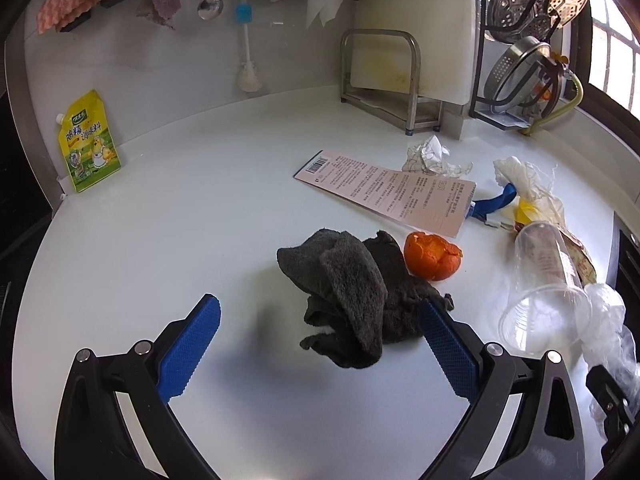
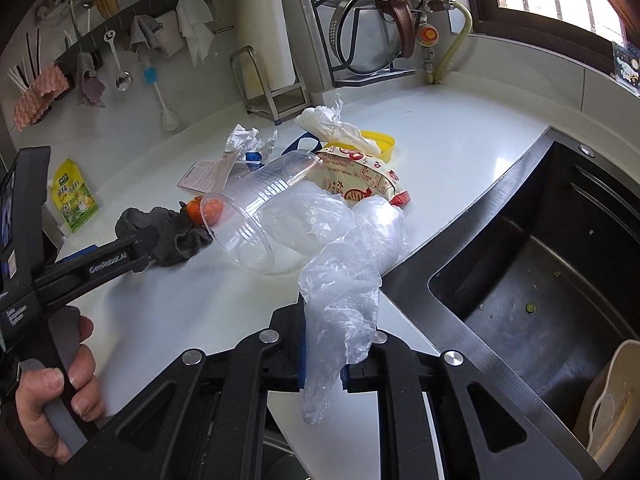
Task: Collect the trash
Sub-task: 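Lift the bag and cloth and carry both tools over the grey bin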
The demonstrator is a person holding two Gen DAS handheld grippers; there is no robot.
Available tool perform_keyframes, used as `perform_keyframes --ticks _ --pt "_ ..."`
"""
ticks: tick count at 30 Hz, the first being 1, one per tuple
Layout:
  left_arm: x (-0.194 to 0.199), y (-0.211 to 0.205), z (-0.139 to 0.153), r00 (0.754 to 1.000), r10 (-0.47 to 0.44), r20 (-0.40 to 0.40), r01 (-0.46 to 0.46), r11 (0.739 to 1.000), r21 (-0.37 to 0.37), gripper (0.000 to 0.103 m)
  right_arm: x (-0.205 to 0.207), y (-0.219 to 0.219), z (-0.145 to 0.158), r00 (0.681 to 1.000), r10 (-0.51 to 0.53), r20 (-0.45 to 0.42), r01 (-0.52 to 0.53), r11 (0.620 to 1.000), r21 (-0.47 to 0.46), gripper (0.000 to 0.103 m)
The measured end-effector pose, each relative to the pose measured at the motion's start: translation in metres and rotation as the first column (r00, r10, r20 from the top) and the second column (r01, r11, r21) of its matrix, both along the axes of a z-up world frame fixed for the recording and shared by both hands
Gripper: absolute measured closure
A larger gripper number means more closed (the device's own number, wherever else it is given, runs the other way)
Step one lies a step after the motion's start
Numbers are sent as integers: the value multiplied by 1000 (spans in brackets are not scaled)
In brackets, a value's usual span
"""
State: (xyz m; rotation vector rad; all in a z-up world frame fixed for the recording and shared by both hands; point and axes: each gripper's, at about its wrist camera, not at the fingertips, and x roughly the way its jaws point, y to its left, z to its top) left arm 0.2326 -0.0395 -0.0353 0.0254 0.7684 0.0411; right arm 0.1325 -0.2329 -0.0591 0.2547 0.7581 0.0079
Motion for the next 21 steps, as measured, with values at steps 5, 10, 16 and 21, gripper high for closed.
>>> perform_keyframes --ticks 5,10,16,21 --pt "14 -1 -6 1000 9 -23 -9 1000 16 30 -6 -4 0 1000 9 8 -9 1000 26 92" --pt "22 -1 -17 997 -15 -76 14 1000 -8 69 -12 -8 -1 1000 9 9 -10 999 37 92" --pt "13 4 -15 997 -42 -67 39 998 -43 82 -17 -10 -1 1000 11 19 -12 999 31 92" --pt "-10 7 -8 998 -53 -41 52 998 -20 83 -25 -10 1 999 10 37 -10 1000 17 92"
